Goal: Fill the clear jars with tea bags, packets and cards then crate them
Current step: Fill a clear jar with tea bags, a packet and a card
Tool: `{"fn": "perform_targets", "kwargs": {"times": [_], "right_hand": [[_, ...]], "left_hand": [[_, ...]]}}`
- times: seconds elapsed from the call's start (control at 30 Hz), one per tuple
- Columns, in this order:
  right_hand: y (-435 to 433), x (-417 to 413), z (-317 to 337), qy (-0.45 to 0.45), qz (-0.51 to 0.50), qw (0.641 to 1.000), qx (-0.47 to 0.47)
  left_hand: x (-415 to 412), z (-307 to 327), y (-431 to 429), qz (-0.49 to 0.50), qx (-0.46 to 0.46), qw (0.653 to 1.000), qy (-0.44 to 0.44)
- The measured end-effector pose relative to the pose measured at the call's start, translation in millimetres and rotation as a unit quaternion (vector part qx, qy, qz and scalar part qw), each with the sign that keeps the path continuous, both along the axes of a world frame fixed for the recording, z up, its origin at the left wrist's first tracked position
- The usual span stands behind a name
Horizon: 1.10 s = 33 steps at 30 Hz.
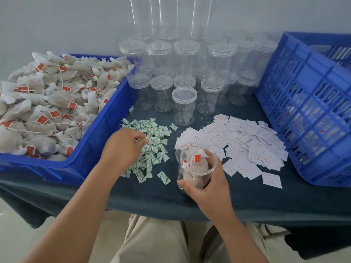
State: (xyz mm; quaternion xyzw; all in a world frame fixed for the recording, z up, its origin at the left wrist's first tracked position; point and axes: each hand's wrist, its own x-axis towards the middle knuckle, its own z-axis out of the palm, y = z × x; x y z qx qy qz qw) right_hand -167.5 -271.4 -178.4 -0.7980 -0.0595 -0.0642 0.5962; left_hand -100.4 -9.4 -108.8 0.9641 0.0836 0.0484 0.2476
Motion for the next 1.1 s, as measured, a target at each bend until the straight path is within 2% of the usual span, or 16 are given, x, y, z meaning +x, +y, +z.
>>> {"fn": "perform_targets", "kwargs": {"times": [0.1, 0.2, 0.27, 0.37, 0.4, 0.43, 0.47, 0.53, 0.6, 0.63, 0.7, 0.73, 0.83, 0.93, 1.03, 1.1], "right_hand": [[0.2, 0.1, 1.5, 0.004, 0.004, 1.0, -0.005], [0.3, 0.9, 1.3, 0.006, 0.007, 1.0, -0.002], [-0.4, 0.4, 0.0, 0.002, 0.008, 1.0, -0.006], [-0.4, -1.7, 0.4, -0.003, 0.014, 1.0, -0.016], [-0.6, -1.9, 0.5, -0.007, 0.015, 1.0, -0.017], [-0.9, -1.9, 1.4, -0.01, 0.016, 1.0, -0.017], [-1.3, -1.9, 2.8, -0.01, 0.017, 1.0, -0.015], [-3.8, -2.4, 4.4, -0.011, 0.019, 1.0, 0.004], [-8.9, -6.9, 7.0, -0.018, 0.0, 0.999, 0.029], [-12.9, -10.8, 8.5, -0.022, -0.016, 0.999, 0.042], [-24.1, -19.8, 8.4, -0.034, -0.055, 0.996, 0.065], [-31.2, -24.5, 8.0, -0.038, -0.076, 0.994, 0.072], [-52.3, -35.7, 8.8, -0.037, -0.133, 0.986, 0.092], [-69.9, -40.4, 8.6, -0.033, -0.166, 0.981, 0.098], [-81.1, -40.5, 10.3, -0.021, -0.178, 0.979, 0.102], [-84.5, -40.5, 11.8, -0.022, -0.176, 0.979, 0.099]], "left_hand": [[-15.4, 29.0, -17.4, -0.061, -0.111, 0.991, -0.054], [-34.3, 65.2, -49.8, -0.175, -0.194, 0.959, -0.106], [-39.6, 76.0, -72.9, -0.238, -0.151, 0.957, -0.064], [-31.8, 70.6, -98.2, -0.293, 0.065, 0.954, -0.002], [-28.2, 67.4, -102.8, -0.304, 0.12, 0.945, 0.01], [-25.3, 65.6, -105.5, -0.311, 0.136, 0.941, 0.019], [-23.1, 65.5, -105.8, -0.315, 0.117, 0.942, 0.02], [-18.2, 67.7, -102.4, -0.291, 0.001, 0.957, -0.004], [-7.1, 66.0, -97.6, -0.208, -0.115, 0.969, -0.061], [0.6, 61.6, -96.6, -0.169, -0.123, 0.975, -0.077], [15.7, 46.1, -100.3, -0.147, -0.057, 0.986, -0.046], [21.4, 35.8, -106.7, -0.17, -0.012, 0.985, -0.02], [37.8, -2.6, -139.5, -0.275, 0.097, 0.956, 0.011], [50.8, -28.7, -169.0, -0.296, 0.16, 0.942, 0.022], [55.9, -43.2, -179.0, -0.301, 0.211, 0.93, -0.017], [54.7, -48.8, -176.9, -0.298, 0.207, 0.929, -0.068]]}}
